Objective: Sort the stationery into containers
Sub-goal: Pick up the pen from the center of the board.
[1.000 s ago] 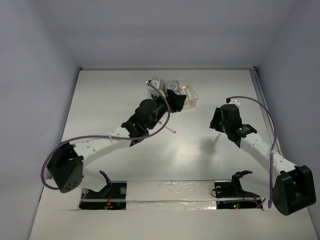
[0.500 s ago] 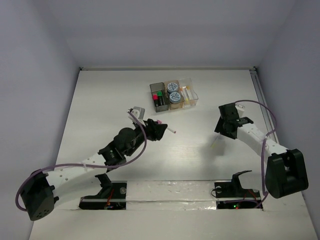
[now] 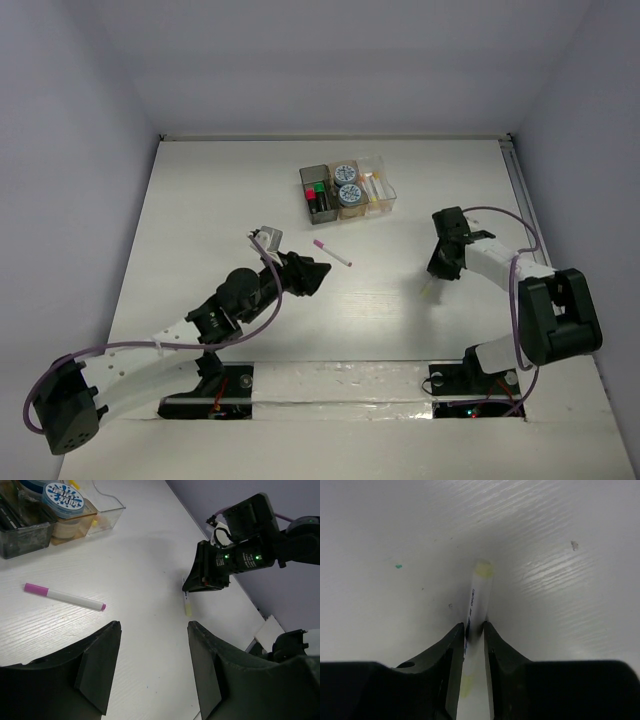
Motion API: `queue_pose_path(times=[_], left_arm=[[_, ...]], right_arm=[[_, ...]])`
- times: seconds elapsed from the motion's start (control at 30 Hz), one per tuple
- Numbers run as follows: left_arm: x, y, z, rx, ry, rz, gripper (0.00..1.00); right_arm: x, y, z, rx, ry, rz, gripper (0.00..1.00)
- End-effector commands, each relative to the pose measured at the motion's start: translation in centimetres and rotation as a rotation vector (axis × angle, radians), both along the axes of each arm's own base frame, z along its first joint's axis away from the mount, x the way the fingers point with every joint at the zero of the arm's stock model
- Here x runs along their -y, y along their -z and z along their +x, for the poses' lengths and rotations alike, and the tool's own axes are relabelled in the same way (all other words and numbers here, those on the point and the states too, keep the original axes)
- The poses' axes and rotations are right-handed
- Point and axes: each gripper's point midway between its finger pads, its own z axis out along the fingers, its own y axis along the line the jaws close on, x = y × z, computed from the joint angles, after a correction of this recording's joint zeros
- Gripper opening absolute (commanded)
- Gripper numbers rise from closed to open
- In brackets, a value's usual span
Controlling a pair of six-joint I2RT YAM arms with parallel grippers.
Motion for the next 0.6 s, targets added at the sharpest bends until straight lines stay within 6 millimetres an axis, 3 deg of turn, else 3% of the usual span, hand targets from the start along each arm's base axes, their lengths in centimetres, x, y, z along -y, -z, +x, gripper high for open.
queue_pose_path(times=[0.0, 0.07, 0.2, 0.37, 0.43, 0.57], left_arm=[[0.3, -1.7, -0.5, 0.032, 0.025, -0.069, 0.52], [0.2, -1.8, -0.5, 0.035, 0.02, -0.069, 0.53], [0.1, -1.7, -0.4, 0.034, 0.014, -0.065, 0.53], [0.2, -1.5, -0.3, 0.028, 0.014, -0.058, 0.53], [0.1, -1.4, -0.2, 0.027, 0.01, -0.055, 0.53], [0.2, -1.0, -0.1, 0.019, 0.005, -0.053, 0.53]], right_arm=[[-1.1, 0.7, 1.2, 0.011, 0.006, 0.056, 0.27], [-1.4, 1.5, 1.1, -0.008, 0.003, 0.065, 0.08], [-1.5, 1.2, 1.6, -0.001, -0.008, 0.064, 0.0], [-1.2, -0.7, 2.6, 0.051, -0.03, 0.041, 0.0], [-1.7, -2.2, 3.3, 0.104, -0.059, 0.064, 0.0], [-2.9, -7.8, 5.2, 0.259, -0.143, 0.095, 0.0]])
